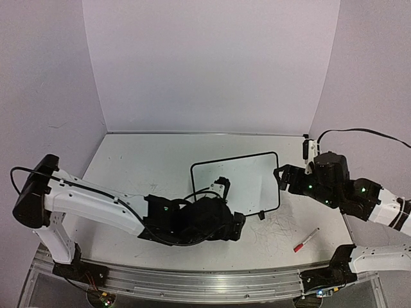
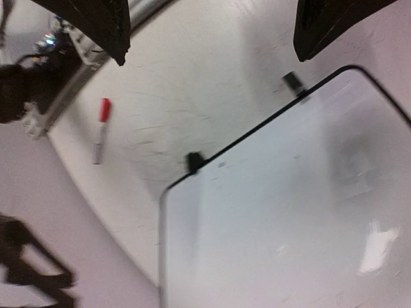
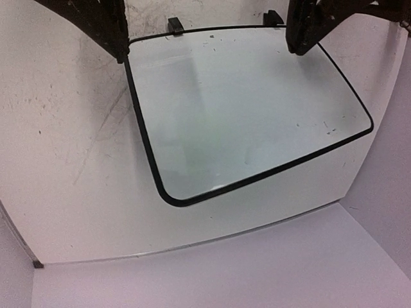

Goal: Write a sentence on the whiteboard
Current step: Move the whiteboard to the center of the board, then pick up the whiteboard marker from the corner of the board.

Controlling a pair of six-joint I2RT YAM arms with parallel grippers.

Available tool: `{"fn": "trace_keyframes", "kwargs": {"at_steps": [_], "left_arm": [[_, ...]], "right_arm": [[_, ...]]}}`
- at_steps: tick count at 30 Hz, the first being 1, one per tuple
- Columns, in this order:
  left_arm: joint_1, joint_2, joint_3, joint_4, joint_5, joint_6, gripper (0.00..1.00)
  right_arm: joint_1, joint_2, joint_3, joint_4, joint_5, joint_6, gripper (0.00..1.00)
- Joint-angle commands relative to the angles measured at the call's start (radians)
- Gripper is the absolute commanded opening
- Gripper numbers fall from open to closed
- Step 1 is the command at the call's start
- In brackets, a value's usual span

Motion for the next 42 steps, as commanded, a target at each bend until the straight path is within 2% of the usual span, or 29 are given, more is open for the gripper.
{"fn": "trace_keyframes", "kwargs": {"at_steps": [1, 5, 8, 13, 17, 24, 27, 32, 42], "left_arm": [[0.109, -0.216, -0.160, 0.272, 0.305, 0.229, 0.88], [0.188, -0.346, -0.198, 0.286, 0.414, 0.359, 0.89], [0.219, -0.422, -0.202, 0.284, 0.470, 0.458, 0.89], [0.357, -0.513, -0.226, 0.272, 0.588, 0.472, 0.91], [0.426, -0.589, -0.266, 0.266, 0.627, 0.479, 0.91], [0.430, -0.712, -0.317, 0.268, 0.622, 0.519, 0.91], [0.431, -0.755, -0.339, 0.263, 0.607, 0.521, 0.92], [0.433, -0.795, -0.368, 0.259, 0.577, 0.525, 0.92], [0.433, -0.807, -0.348, 0.229, 0.574, 0.543, 0.93]], "right_arm": [[-0.057, 0.074, 0.050, -0.205, 0.031, 0.194, 0.87], [-0.250, 0.015, -0.068, -0.237, -0.160, 0.290, 0.87], [-0.363, -0.047, -0.146, -0.259, -0.240, 0.338, 0.86], [-0.513, -0.054, -0.221, -0.318, -0.367, 0.358, 0.83], [-0.532, -0.016, -0.227, -0.339, -0.401, 0.380, 0.79], [-0.534, 0.174, -0.207, -0.335, -0.424, 0.391, 0.68], [-0.534, 0.232, -0.198, -0.350, -0.443, 0.414, 0.59], [-0.534, 0.280, -0.145, -0.410, -0.400, 0.461, 0.59], [-0.535, 0.294, -0.142, -0.435, -0.359, 0.579, 0.59]]}}
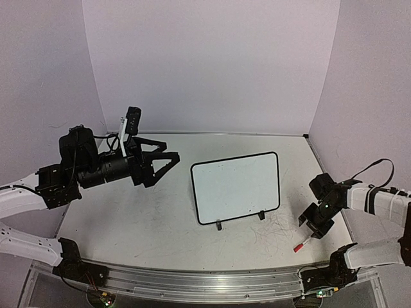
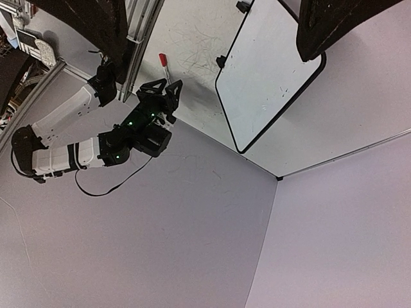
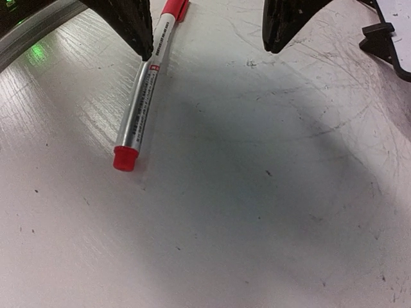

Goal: Write a sentence on the whiteboard
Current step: Pick up the whiteboard marker from the corner of the board.

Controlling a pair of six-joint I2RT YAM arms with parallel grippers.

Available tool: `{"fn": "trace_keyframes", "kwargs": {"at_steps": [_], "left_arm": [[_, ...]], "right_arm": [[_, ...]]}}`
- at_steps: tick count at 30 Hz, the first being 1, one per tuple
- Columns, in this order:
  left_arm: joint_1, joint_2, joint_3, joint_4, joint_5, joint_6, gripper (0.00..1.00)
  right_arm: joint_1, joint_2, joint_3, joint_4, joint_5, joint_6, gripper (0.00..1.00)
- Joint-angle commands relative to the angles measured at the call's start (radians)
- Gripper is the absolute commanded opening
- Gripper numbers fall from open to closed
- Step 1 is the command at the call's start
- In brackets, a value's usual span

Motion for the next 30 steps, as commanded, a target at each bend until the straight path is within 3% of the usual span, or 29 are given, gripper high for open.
{"fn": "trace_keyframes", "kwargs": {"at_steps": [1, 13, 17, 25, 30], "left_arm": [[0.003, -0.019, 0.020, 0.000, -0.006, 0.027, 0.93], [0.003, -0.020, 0.028, -0.003, -0.035, 0.019, 0.93], [0.003, -0.004, 0.044, -0.006, -0.034, 0.014, 0.93], [0.003, -0.002, 0.054, -0.013, -0.054, -0.028, 0.93], [0.002, -0.006, 0.060, -0.015, -0.065, -0.061, 0.93]], "right_arm": [[-0.005, 0.019, 0.034, -0.041, 0.045, 0.071, 0.59], [-0.005, 0.052, 0.031, -0.034, 0.078, 0.127, 0.54], [-0.005, 0.044, -0.020, 0.030, 0.043, 0.157, 0.47], [-0.005, 0.049, -0.059, 0.081, 0.041, 0.174, 0.42], [-0.005, 0.074, -0.054, 0.110, 0.048, 0.139, 0.32]]}}
